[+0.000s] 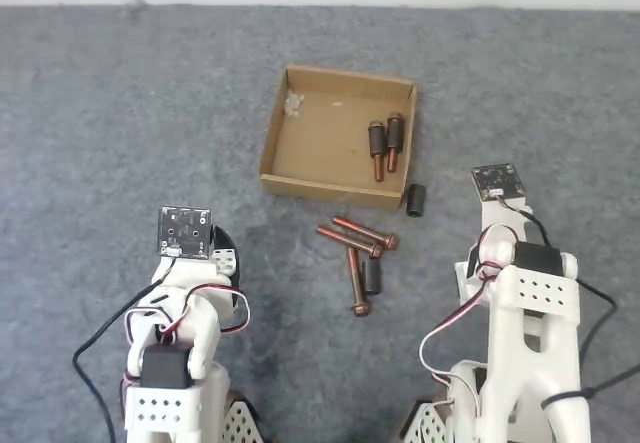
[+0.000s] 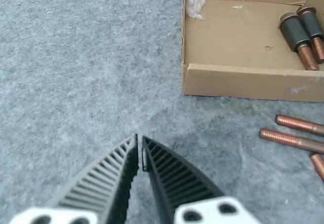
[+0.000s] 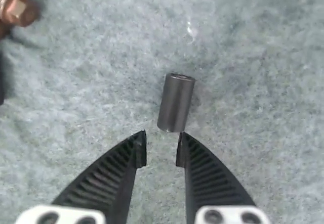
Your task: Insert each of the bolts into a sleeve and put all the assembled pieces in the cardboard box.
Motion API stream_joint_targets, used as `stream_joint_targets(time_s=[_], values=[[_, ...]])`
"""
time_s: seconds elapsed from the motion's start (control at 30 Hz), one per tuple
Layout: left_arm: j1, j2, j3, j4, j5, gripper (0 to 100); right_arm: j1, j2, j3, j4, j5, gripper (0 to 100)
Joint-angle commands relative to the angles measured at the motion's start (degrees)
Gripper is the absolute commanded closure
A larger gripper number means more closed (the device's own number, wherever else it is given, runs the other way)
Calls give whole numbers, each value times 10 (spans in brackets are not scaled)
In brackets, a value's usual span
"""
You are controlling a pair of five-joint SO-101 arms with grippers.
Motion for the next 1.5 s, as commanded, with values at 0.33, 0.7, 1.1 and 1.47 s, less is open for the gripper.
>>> stream_joint_targets(time_s=[0.33,0.7,1.1,1.47], values=[[-4,-9,-5,-8,-4,987,-44,-13,8,-13,-91,907],[1,-9,-5,-22,-4,987,-58,-18,27,-42,-72,907],[1,-8,-5,-28,-4,987,13,-13,-11,-51,-110,908],[1,-8,-5,-28,-4,987,13,-1,8,-109,-126,907]])
